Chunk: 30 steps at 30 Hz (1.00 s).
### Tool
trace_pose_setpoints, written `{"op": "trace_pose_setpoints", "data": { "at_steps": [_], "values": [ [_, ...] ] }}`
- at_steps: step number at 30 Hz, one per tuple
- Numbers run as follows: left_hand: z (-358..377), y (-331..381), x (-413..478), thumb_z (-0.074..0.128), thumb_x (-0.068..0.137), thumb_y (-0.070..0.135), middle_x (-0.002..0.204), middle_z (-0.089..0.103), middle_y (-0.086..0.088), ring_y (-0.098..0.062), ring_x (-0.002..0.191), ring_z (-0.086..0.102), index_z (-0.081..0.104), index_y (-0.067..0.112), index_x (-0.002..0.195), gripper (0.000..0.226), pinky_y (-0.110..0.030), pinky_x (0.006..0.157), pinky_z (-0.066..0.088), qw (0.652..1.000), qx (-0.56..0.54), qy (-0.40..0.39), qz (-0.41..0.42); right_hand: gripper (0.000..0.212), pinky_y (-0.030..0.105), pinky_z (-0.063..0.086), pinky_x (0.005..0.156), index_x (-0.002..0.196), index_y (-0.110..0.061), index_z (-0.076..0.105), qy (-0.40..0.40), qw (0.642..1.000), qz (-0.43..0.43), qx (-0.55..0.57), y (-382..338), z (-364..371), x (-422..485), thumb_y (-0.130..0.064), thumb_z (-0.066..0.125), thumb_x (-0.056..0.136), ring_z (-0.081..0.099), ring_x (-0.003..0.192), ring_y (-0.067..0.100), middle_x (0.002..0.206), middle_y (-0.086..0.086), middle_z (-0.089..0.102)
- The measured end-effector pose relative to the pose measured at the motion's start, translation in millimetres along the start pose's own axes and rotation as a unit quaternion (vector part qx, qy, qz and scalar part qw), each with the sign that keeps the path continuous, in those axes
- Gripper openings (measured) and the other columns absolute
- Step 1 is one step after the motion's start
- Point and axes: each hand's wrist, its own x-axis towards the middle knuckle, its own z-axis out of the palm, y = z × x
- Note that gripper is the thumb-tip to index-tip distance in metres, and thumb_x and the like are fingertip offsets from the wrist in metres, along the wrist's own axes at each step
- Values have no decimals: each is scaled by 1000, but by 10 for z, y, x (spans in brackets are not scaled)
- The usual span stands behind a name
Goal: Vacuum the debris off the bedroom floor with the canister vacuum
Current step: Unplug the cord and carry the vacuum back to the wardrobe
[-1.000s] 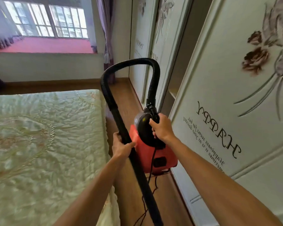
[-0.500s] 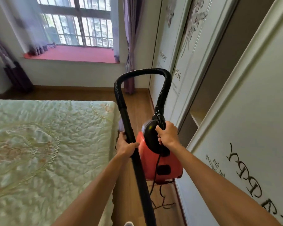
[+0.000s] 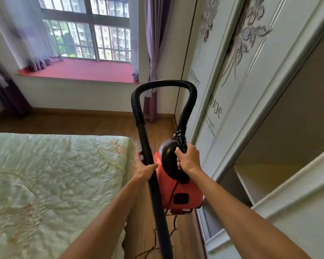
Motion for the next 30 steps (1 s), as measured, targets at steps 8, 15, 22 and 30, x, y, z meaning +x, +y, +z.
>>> {"op": "trace_pose_setpoints", "data": {
  "at_steps": [8,15,22,30],
  "values": [
    [487,480,1481,82,69,12,95,65,-2,-24,85,69,49,30,111,56,-47,79,60,999,25,33,13,17,25,43,34,92,1,50,-11,1000,1,11,135,279,1695,-15,55,97,47,33,13,61,13,56],
    [866,691,2677,80,72,10,96,61,1,-23,92,65,48,25,115,56,-45,85,57,999,26,41,-14,19,28,44,35,92,2,48,-34,999,29,3,253,551,3075,-15,55,97,48,35,16,58,12,54],
    [1150,940,4037,78,74,10,95,62,2,-21,92,64,45,29,109,52,-39,83,56,999,22,34,-28,18,28,43,35,93,2,49,-34,999,33,-11,229,844,4429,-14,55,96,45,33,13,56,9,52],
    [1421,1335,5657,81,73,12,97,66,3,-21,93,67,45,33,117,61,-46,87,57,999,23,-5,-35,13,29,44,35,93,-4,49,13,999,38,-25,116,1173,5955,-14,55,96,47,34,15,54,7,52]
  ]
}}
